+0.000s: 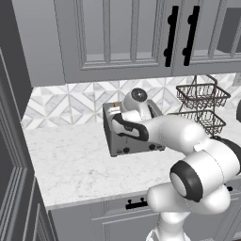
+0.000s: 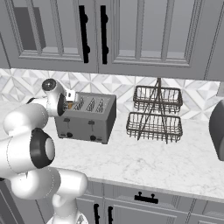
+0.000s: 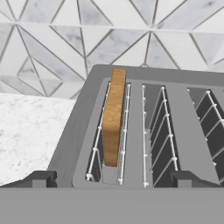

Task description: Start the toaster. Once the lever pops up, take the bread to the plate on the dining counter.

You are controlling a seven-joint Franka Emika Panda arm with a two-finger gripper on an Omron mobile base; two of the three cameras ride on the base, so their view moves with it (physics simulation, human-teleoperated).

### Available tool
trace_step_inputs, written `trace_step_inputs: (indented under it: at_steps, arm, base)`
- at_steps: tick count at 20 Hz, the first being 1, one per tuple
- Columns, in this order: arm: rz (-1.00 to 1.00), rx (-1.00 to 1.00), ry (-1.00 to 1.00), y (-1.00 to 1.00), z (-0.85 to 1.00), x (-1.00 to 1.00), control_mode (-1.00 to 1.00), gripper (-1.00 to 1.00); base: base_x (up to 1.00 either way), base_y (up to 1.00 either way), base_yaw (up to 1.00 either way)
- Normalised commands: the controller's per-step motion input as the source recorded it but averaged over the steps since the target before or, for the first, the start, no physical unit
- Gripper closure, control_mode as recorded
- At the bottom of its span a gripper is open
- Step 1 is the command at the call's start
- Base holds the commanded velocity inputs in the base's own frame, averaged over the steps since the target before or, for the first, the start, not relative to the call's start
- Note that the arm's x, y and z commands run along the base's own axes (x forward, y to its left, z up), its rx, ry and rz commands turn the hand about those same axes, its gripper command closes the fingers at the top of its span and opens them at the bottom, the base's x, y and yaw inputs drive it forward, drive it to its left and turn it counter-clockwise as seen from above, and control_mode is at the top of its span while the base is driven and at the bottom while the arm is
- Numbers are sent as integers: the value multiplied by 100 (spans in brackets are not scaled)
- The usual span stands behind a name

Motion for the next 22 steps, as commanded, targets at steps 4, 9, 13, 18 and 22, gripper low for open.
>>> trace_step_inputs:
  at_steps: [4,9,13,18,22]
  arm:
    - [0,0,0,0,-8,9,-100,-100]
    - [0,0,0,0,-3,19,-100,-100]
    - [0,0,0,0,-6,19,-100,-100]
    - [0,-2,0,0,-11,14,-100,-100]
    - [0,-2,0,0,-10,10,-100,-100]
  base:
    - [0,0,0]
    - [0,0,0]
    - [0,0,0]
    - [0,0,0]
    - [0,0,0]
